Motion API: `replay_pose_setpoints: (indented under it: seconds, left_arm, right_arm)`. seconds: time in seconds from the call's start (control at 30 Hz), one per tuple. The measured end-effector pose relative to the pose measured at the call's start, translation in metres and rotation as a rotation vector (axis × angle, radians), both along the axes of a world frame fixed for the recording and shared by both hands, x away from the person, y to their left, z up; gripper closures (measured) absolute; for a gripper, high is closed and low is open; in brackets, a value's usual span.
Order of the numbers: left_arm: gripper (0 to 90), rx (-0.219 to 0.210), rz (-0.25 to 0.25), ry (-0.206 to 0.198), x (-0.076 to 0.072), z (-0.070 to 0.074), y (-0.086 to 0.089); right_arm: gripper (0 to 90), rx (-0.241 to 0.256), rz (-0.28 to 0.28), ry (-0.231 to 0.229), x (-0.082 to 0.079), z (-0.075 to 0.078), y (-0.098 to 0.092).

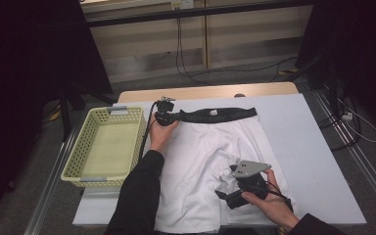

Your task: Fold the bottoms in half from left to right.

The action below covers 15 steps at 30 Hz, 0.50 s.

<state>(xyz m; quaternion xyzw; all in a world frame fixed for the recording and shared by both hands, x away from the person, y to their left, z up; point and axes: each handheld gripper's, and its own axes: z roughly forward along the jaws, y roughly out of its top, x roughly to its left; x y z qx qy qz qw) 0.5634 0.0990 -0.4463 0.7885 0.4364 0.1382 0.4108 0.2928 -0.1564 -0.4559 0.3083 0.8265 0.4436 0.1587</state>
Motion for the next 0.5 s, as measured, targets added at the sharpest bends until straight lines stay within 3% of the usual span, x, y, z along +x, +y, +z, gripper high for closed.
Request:
replay_pose_setpoints:
  seconds: [0.23, 0.3, 0.5]
  left_arm:
    - [85.0, -0.003, 0.042, -0.045, 0.000, 0.014, 0.012]
    - [85.0, -0.012, 0.045, -0.041, 0.002, 0.016, 0.016]
    - [84.9, -0.002, 0.034, -0.019, 0.002, 0.014, 0.021]
  right_arm:
    - [5.5, -0.002, -0.024, 0.019, 0.005, 0.005, 0.016]
    - [5.0, -0.007, -0.023, 0.033, 0.006, 0.005, 0.020]
    - [14.3, -0.020, -0.017, -0.002, 0.008, 0.010, 0.034]
